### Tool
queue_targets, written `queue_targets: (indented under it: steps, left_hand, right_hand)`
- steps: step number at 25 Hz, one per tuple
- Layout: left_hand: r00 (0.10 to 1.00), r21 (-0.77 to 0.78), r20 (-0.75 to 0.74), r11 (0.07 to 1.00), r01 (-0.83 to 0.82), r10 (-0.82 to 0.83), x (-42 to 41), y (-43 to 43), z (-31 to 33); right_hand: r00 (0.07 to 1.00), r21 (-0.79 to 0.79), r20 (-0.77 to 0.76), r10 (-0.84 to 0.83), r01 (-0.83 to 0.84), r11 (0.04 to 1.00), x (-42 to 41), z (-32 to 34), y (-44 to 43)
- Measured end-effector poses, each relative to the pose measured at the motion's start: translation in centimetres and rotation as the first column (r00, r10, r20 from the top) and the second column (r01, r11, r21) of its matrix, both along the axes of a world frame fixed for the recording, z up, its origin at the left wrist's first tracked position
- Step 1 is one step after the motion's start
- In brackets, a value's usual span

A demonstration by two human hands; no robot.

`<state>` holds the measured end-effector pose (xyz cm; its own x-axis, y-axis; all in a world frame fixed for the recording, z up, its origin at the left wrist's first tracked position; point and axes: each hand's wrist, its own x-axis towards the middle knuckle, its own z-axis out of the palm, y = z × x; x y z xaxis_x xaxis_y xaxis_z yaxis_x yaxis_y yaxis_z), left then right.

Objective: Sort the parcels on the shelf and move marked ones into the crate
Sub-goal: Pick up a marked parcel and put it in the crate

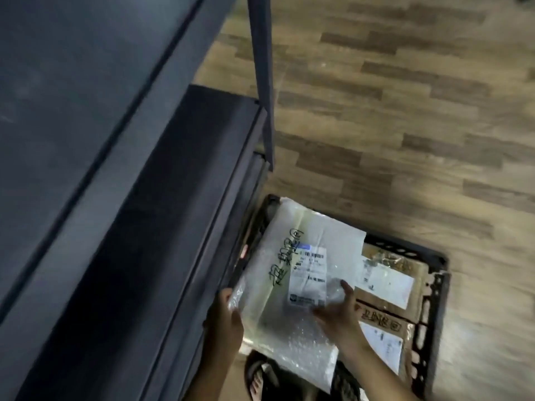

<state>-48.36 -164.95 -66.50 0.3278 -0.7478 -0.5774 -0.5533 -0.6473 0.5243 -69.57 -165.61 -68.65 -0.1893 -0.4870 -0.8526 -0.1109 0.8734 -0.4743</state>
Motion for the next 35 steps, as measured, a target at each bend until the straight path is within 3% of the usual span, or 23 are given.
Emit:
queue_targets:
  steps: [3,7,13,17,19,22,24,27,30,35]
  left_hand:
    - [0.957,-0.028,0.185,0.973,0.230,-0.221,-0.8,-1.0,-3.8]
    - [0.860,0.206,0.170,0.871,0.447,-0.481,-2.9,-2.3,-7.3]
    - [0.715,0.325,0.353,0.796,0.511,-0.603,-3.2,-1.6,-10.8]
    - [0.756,0.325,0.269,0.795,0.512,-0.597,-3.3,-2.3,-12.4]
    - [0.795,0.300,0.233,0.819,0.488,-0.559,-3.6,-1.9,-13.7]
    - [0.771,0.241,0.269,0.816,0.526,-0.577,-4.1,-1.2,-15.0]
    - [0.750,0.216,0.291,0.804,0.553,-0.594,-4.2,-1.0,-15.6]
    - [0.781,0.200,0.292,0.833,0.515,-0.553,-4.4,-1.0,-16.7]
    - [0.790,0.189,0.345,0.862,0.471,-0.507,-5.2,-0.7,-18.3]
    - [0.743,0.199,0.441,0.862,0.466,-0.504,-5.4,-0.5,-20.9]
  right_hand:
    - [0.983,-0.072,-0.153,0.102,-0.114,0.991,1.5,-3.4,-1.0]
    - [0.950,-0.102,-0.228,0.215,-0.242,0.965,1.5,-5.7,-2.1]
    - [0.879,-0.072,-0.272,0.392,-0.425,0.902,2.8,-7.4,-0.3]
    - [0.895,0.044,-0.176,0.410,-0.409,0.912,2.6,-9.8,-1.2]
    - [0.877,0.115,-0.203,0.435,-0.420,0.900,3.2,-10.6,-1.5]
    - [0.729,0.072,-0.437,0.527,-0.556,0.828,4.2,-10.7,-2.0]
    - [0.566,0.022,-0.586,0.580,-0.704,0.709,3.7,-11.1,-3.4]
    - [0.373,0.059,-0.645,0.667,-0.846,0.530,1.2,-12.8,-7.2]
    - [0.332,0.083,-0.594,0.733,-0.881,0.466,-0.8,-14.5,-10.0]
    - [0.292,0.174,-0.542,0.788,-0.879,0.445,-0.6,-17.8,-10.8]
